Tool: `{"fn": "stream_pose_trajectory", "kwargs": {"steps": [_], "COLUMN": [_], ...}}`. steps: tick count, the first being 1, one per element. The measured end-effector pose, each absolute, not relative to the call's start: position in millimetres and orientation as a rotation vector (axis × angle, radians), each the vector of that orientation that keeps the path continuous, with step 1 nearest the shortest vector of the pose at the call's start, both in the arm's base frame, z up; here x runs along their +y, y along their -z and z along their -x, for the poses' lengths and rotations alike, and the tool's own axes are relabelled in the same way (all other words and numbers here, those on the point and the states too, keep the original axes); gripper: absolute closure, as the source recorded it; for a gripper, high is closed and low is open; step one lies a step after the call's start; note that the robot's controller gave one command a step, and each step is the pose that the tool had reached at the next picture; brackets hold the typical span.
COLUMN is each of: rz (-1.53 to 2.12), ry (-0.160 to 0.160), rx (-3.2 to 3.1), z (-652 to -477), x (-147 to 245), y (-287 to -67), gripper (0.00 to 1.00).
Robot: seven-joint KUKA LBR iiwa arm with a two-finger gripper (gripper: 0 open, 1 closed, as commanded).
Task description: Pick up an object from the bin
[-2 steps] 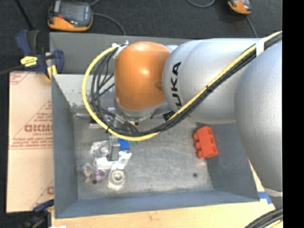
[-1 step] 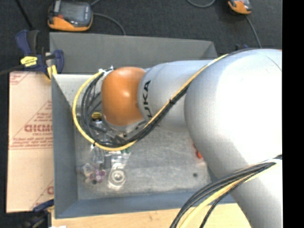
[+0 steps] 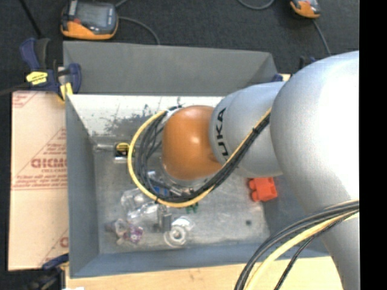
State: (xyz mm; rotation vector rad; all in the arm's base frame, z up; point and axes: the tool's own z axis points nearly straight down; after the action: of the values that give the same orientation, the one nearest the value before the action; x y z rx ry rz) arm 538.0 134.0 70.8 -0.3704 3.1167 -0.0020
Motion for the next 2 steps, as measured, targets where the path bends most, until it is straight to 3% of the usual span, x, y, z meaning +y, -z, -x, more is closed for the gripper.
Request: {"fn": "stream_pose_trajectory", "kwargs": {"steps": [1,2], "rz": [0.369,0.361], "ry": [-0.004,0.0], "rx": [3.112,3.113], "z": [-539.9,-536.8], "x": [137,140], "y": [-72,-167], "gripper": [1.0,1.0]}}
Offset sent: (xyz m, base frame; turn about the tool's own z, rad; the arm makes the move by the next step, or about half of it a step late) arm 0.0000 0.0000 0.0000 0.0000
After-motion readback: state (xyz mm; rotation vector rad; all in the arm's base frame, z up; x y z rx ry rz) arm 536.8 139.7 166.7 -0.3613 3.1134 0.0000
